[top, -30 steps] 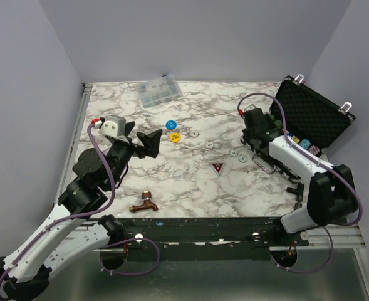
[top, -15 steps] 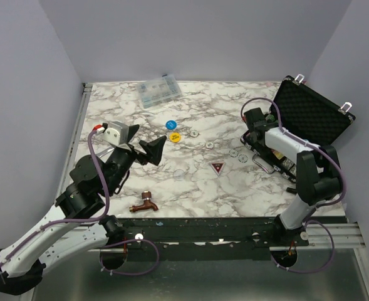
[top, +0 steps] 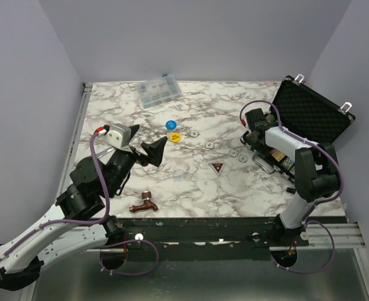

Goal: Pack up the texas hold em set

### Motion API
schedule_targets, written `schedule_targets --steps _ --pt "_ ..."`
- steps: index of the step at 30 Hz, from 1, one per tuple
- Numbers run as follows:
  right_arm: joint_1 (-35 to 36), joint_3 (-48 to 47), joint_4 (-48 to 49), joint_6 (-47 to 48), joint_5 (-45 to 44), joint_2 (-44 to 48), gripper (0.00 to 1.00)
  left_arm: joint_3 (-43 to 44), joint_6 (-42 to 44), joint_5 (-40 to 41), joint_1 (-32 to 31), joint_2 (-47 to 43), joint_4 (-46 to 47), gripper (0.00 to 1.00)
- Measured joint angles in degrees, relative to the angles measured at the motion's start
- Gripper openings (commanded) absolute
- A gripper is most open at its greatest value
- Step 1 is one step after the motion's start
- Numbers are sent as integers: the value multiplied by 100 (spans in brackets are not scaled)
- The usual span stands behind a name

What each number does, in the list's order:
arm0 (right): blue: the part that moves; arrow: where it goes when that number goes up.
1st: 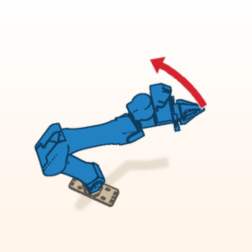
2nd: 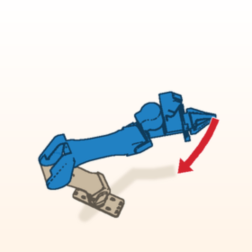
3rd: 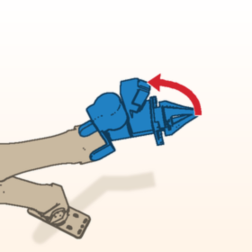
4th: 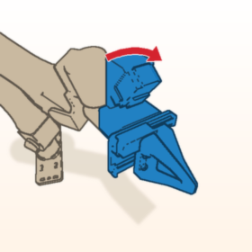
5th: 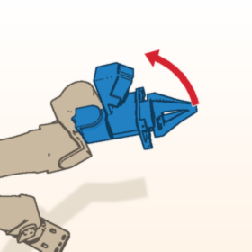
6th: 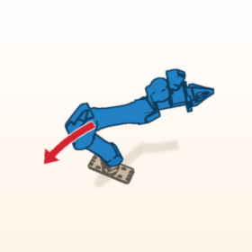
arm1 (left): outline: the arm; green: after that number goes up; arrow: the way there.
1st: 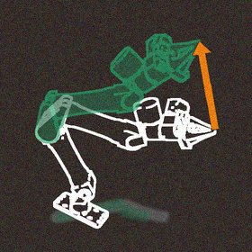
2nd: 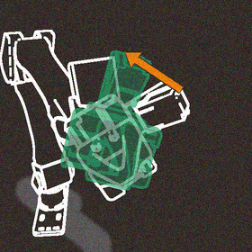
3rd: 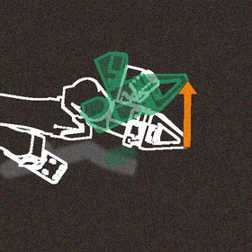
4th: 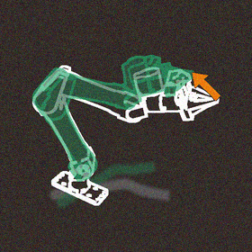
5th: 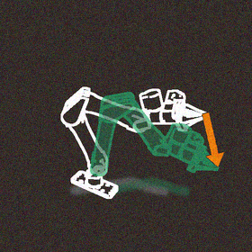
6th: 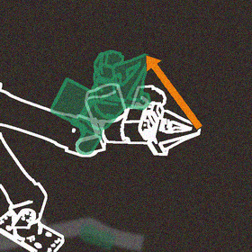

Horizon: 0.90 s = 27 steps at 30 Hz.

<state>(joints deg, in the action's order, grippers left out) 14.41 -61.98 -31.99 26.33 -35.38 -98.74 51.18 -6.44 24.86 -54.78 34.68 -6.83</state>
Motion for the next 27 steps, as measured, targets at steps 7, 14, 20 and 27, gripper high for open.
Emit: schedule_targets --steps 7,14,20,27 --pt "-2 -26 26 39 57 0 98 -2 68 48 -7 4 33 99" --pt "-22 -118 101 9 35 42 100 -2 87 66 -9 50 33 99" --pt "-111 -118 170 -269 0 326 83 -2 87 66 -9 57 33 99" --pt "-695 -120 516 -654 -227 334 69 -2 87 66 -9 59 33 99"
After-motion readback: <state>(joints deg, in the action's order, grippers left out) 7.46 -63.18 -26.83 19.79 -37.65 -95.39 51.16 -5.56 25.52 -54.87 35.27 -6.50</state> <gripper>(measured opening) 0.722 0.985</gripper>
